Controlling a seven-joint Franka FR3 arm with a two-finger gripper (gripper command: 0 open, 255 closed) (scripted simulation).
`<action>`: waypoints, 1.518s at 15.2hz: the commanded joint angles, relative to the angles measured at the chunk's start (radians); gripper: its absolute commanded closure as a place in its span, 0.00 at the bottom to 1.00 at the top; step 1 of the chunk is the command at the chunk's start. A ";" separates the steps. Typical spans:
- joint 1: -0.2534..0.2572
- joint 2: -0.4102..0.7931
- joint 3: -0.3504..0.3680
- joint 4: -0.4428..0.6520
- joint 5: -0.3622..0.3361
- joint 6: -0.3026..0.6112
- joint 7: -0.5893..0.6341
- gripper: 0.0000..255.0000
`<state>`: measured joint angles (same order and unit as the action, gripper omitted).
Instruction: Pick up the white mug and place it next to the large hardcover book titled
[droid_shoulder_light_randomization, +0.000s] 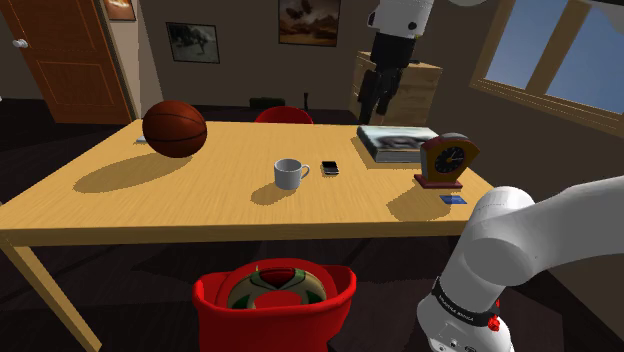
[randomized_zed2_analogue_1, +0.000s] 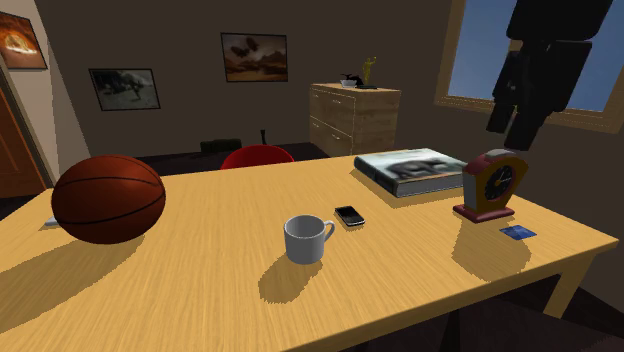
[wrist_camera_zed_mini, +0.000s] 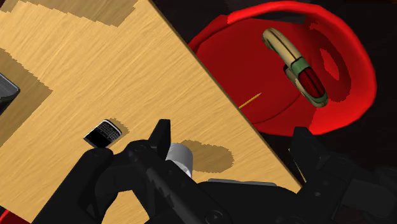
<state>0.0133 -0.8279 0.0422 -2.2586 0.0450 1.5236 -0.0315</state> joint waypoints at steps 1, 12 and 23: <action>0.000 0.000 0.000 0.000 0.000 0.000 0.000 0.00; -0.019 0.296 0.012 -0.046 -0.024 0.342 -0.001 0.00; -0.040 0.681 0.020 0.075 -0.068 0.605 0.018 0.00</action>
<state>-0.0268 -0.1806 0.0594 -2.1985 -0.0185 2.1083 -0.0204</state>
